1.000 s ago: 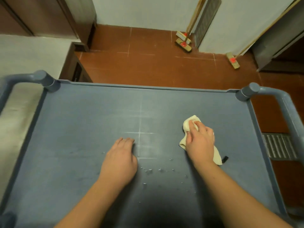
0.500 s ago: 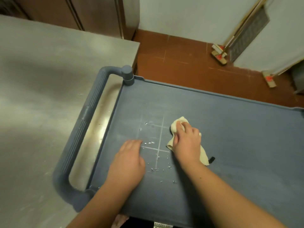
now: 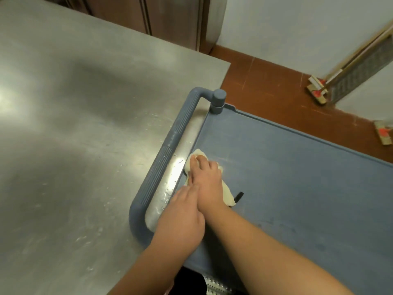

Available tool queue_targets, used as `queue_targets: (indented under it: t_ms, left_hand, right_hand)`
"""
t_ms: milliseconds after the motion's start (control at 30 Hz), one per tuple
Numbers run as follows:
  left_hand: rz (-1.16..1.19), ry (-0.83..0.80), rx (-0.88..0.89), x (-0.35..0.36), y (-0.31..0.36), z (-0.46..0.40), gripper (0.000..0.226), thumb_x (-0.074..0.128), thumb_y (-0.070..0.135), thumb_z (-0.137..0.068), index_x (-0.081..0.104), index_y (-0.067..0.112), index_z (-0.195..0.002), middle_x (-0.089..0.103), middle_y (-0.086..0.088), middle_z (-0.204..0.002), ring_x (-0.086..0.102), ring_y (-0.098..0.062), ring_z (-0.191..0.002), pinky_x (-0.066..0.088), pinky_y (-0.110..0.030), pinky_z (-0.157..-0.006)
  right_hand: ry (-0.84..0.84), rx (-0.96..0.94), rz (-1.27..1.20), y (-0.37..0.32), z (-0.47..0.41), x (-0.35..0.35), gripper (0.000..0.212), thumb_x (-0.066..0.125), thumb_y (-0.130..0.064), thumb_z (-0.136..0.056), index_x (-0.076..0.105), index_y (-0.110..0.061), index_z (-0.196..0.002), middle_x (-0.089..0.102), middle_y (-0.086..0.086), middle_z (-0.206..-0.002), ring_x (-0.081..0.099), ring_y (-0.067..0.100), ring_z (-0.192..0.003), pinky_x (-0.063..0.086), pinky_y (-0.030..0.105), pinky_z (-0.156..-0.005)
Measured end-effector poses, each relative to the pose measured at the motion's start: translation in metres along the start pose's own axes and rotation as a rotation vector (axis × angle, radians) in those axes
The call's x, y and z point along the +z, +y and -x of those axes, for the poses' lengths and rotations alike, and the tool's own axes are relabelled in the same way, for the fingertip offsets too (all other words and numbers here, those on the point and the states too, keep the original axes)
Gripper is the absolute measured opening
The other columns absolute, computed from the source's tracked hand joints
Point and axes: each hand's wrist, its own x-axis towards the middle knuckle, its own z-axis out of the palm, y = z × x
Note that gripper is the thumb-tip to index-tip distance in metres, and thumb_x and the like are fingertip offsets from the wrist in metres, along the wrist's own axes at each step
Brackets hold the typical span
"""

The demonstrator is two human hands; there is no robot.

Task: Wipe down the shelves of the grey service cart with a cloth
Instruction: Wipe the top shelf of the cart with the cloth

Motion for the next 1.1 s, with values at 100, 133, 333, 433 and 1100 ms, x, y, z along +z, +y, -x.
queue_targets:
  t_ms: [100, 133, 333, 433, 1100]
  left_hand:
    - [0.011, 0.047, -0.042, -0.005, -0.013, 0.006, 0.066, 0.043, 0.010, -0.084, 0.029, 0.024, -0.147, 0.042, 0.005, -0.145, 0.034, -0.010, -0.134, 0.027, -0.027, -0.114]
    - [0.007, 0.061, -0.058, -0.006, -0.014, 0.009, 0.065, 0.044, 0.010, -0.085, 0.030, 0.024, -0.146, 0.042, 0.005, -0.145, 0.033, -0.010, -0.135, 0.026, -0.025, -0.114]
    - [-0.082, 0.064, -0.072, 0.002, 0.002, 0.012, 0.060, 0.046, 0.013, -0.087, 0.033, 0.016, -0.146, 0.039, -0.001, -0.149, 0.030, -0.015, -0.140, 0.020, -0.023, -0.113]
    - [-0.126, 0.027, -0.041, 0.018, 0.024, 0.011, 0.059, 0.045, 0.014, -0.088, 0.032, 0.015, -0.146, 0.039, -0.003, -0.149, 0.032, -0.017, -0.139, 0.022, -0.026, -0.114]
    - [-0.186, -0.173, 0.207, 0.278, 0.287, 0.040, 0.058, 0.043, 0.009, -0.083, 0.039, 0.012, -0.141, 0.045, -0.007, -0.144, 0.039, -0.022, -0.134, 0.030, -0.032, -0.111]
  right_hand:
    - [0.012, 0.020, -0.001, -0.014, 0.003, 0.006, 0.046, 0.051, -0.024, -0.093, 0.048, -0.016, -0.138, 0.050, 0.002, -0.137, 0.045, 0.027, -0.104, 0.042, 0.041, -0.088]
    - [0.008, 0.014, 0.016, -0.012, 0.006, 0.006, 0.047, 0.051, -0.027, -0.093, 0.048, -0.016, -0.139, 0.050, 0.002, -0.137, 0.045, 0.027, -0.104, 0.042, 0.042, -0.088]
    - [0.078, 0.040, 0.126, 0.033, 0.029, -0.008, 0.050, 0.061, -0.027, -0.087, 0.053, -0.017, -0.135, 0.057, 0.001, -0.129, 0.051, 0.028, -0.095, 0.046, 0.042, -0.080]
    - [0.132, 0.074, 0.151, 0.071, 0.051, -0.018, 0.052, 0.067, -0.024, -0.082, 0.056, -0.017, -0.132, 0.059, 0.001, -0.125, 0.052, 0.029, -0.091, 0.046, 0.041, -0.079]
    - [0.277, 0.374, 0.252, 0.453, 0.249, -0.159, 0.050, 0.070, -0.025, -0.083, 0.059, -0.020, -0.131, 0.061, -0.003, -0.126, 0.053, 0.028, -0.092, 0.047, 0.041, -0.082]
